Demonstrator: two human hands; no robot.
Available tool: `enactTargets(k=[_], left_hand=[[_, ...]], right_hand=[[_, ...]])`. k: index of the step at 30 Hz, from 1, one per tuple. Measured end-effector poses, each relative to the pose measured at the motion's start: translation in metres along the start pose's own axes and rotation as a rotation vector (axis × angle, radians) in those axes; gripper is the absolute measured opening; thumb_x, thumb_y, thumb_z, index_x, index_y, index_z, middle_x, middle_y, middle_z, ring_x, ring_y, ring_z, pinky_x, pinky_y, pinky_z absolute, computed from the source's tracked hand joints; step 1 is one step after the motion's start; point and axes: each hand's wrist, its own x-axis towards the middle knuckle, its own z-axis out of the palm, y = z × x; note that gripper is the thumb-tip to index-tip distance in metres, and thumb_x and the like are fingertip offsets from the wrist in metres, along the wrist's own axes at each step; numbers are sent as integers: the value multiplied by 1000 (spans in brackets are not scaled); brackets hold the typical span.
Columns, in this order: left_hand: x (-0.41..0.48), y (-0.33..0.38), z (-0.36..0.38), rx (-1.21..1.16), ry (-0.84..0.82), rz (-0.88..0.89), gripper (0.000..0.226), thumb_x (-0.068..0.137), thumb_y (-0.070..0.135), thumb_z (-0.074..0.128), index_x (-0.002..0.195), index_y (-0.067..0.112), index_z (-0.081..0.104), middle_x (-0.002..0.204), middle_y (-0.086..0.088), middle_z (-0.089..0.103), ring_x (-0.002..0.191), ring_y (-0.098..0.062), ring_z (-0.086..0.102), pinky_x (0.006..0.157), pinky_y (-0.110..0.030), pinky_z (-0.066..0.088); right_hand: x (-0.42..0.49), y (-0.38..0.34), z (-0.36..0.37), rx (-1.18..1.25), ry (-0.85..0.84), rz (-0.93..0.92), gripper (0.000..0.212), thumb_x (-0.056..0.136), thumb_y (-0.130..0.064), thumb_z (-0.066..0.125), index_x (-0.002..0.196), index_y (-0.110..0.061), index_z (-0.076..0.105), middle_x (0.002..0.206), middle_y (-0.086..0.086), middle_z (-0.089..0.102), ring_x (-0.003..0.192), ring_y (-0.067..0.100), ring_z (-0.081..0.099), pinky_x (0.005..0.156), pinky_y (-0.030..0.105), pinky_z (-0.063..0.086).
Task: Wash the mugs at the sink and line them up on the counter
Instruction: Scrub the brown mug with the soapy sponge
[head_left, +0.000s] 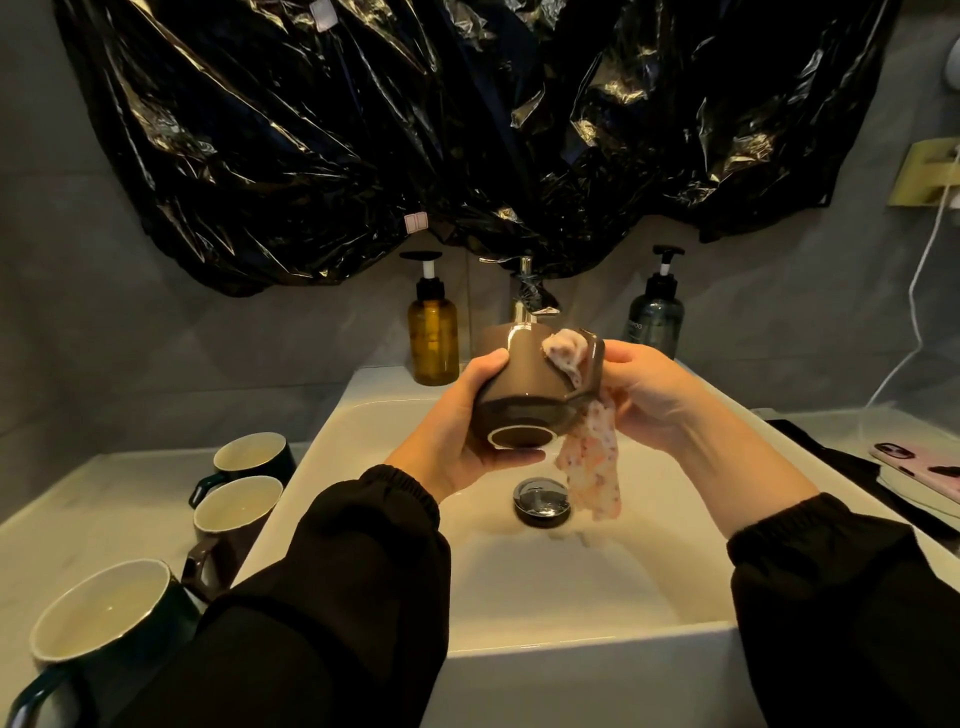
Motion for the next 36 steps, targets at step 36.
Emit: enactTargets(k=[36], left_hand=[[8,3,-7,-437,49,7,62,78,54,64,122,10,58,117,-19,64,108,-34,59,90,-48,49]], right_hand=[[-10,27,29,-929,249,-968,24,78,11,62,85,-11,70,92,6,65,87,14,61,75,21,50]])
